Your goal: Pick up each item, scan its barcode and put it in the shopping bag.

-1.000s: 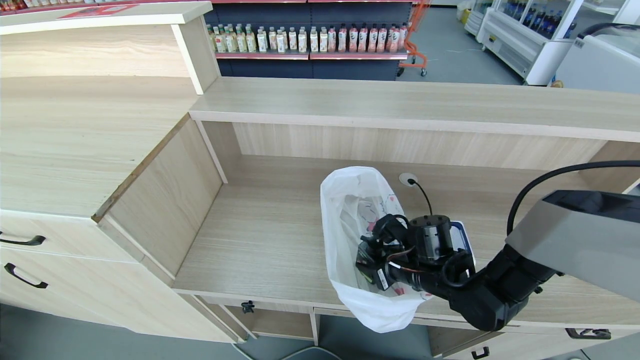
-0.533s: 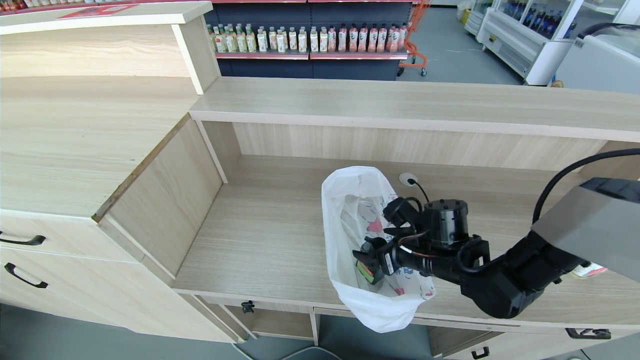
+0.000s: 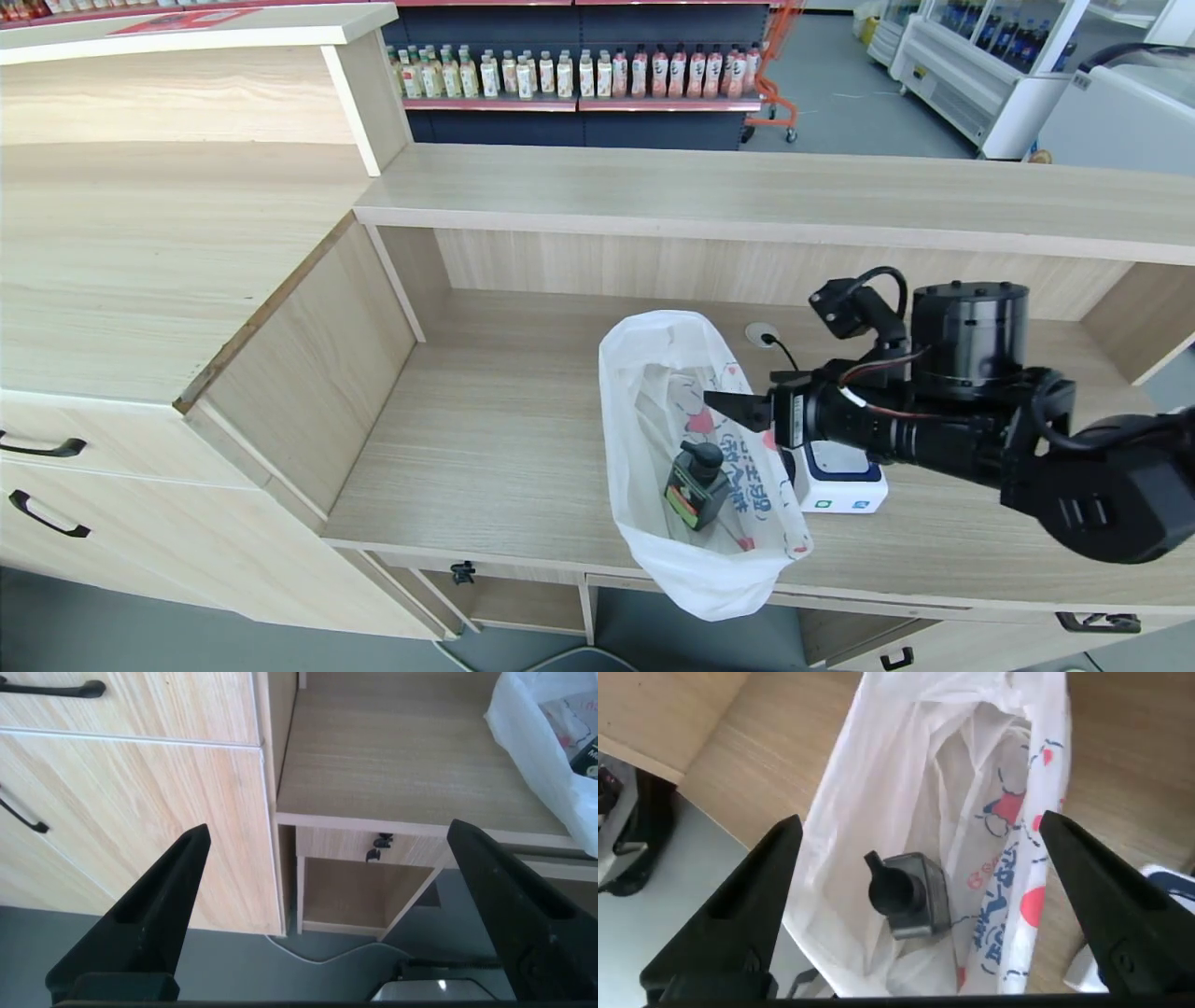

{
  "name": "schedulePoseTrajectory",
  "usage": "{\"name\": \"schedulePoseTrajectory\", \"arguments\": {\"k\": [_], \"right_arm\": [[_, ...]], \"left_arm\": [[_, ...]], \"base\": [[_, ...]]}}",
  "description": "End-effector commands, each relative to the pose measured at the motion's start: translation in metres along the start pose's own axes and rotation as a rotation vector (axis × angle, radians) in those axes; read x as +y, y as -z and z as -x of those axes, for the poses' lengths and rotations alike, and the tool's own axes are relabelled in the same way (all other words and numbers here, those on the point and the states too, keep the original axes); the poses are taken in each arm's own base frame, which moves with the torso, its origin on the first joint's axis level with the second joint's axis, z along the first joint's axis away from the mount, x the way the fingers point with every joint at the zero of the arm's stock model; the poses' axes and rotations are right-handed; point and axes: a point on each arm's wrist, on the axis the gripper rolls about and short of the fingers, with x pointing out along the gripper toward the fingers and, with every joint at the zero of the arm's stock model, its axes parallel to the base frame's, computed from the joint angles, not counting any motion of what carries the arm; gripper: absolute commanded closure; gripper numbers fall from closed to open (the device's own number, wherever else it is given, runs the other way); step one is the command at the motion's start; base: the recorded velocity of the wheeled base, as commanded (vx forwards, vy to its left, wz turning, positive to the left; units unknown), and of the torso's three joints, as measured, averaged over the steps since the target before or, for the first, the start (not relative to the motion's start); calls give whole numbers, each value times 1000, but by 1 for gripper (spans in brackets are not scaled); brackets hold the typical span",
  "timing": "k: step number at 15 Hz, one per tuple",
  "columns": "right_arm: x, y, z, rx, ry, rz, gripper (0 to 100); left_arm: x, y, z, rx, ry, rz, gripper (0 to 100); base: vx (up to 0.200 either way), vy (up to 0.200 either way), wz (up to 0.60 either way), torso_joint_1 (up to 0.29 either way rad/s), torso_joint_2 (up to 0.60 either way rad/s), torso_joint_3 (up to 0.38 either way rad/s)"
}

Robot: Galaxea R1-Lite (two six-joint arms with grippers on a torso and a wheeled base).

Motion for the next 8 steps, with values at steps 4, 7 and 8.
{"name": "schedulePoseTrajectory", "arguments": {"k": [4, 7, 8], "right_arm": [[-56, 8, 97, 81, 426, -77, 0], [-79, 36, 117, 167, 541, -87, 0], [-80, 41, 122, 177, 560, -103, 0]], "left_arm": [[0, 0, 0, -1, -1, -6, 0], [0, 0, 0, -1, -1, -6, 0], [0, 0, 0, -1, -1, -6, 0]], "base": [[0, -150, 0, -1, 1, -1], [0, -200, 0, 7, 1, -1], [0, -200, 0, -12, 7, 7]]}}
